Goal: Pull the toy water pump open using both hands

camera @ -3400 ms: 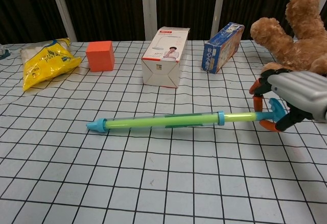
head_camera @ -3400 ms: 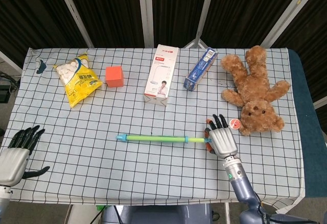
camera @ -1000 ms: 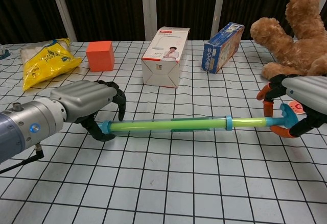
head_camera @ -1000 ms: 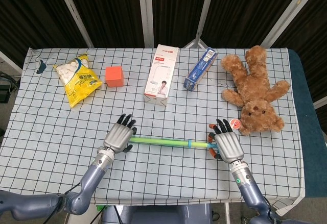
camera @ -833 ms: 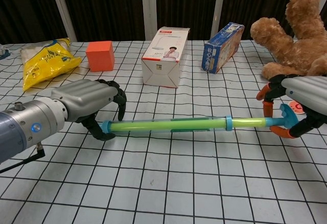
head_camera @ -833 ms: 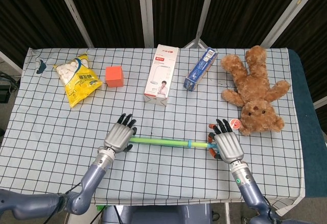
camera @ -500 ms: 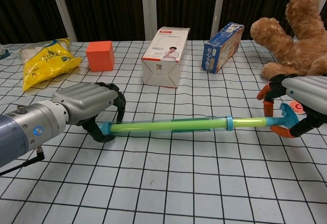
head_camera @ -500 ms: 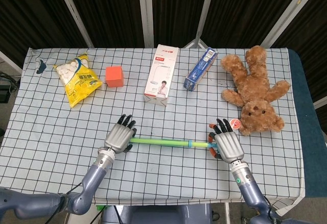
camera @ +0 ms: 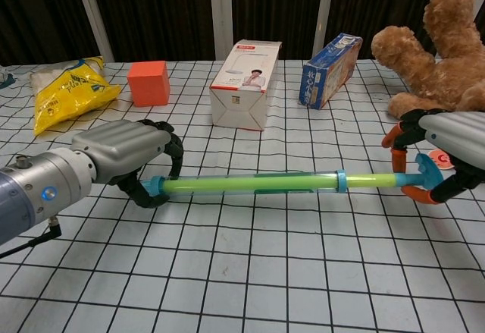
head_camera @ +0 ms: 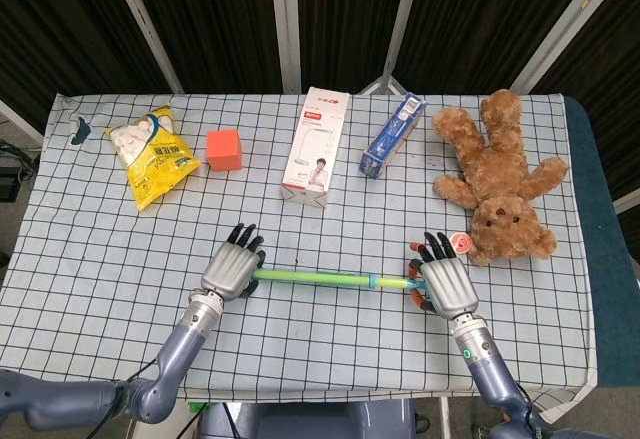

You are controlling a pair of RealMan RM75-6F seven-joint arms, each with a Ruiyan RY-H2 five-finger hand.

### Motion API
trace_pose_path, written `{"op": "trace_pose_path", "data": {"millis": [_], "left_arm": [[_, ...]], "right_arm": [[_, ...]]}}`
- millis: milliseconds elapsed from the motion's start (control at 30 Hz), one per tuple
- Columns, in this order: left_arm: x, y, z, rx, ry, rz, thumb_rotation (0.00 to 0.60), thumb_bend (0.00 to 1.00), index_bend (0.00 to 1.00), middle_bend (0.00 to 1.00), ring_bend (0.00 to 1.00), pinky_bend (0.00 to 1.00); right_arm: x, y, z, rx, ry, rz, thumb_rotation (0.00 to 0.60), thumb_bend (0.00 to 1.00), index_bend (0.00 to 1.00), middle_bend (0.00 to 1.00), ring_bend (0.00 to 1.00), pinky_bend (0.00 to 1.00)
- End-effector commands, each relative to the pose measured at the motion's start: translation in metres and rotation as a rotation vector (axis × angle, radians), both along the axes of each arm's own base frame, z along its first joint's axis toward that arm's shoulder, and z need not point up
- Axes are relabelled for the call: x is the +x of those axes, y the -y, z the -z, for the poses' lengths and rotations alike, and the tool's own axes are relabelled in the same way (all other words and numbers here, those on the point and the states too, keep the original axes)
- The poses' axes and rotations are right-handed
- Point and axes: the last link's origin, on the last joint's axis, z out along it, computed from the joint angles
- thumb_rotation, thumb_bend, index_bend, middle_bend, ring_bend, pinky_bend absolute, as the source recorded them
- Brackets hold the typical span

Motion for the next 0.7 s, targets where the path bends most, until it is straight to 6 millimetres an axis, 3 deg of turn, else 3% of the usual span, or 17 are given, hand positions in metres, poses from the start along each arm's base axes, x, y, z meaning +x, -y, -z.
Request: {"op": "trace_pose_path", "data": {"millis": [33, 700], "left_arm": [[-0.003, 0.002, -0.003, 0.001, 0.004, -0.008, 0.6, 0.52, 0.53, 0.18, 0.0, 0.01], [-0.047, 0.007, -0.044, 0.033, -0.027, -0.072, 0.6, 0.53, 0.55, 0.18, 0.0, 0.01]], "right_arm": [[0.0, 0.0, -0.001, -0.002, 0.001, 0.002, 0.6, 0.43, 0.62, 0.24, 0.02, 0.0], [-0.013, 0.002, -0.016, -0.048, -0.041, 0.019, 0.6, 0.43, 0.62, 0.24, 0.02, 0.0]]}}
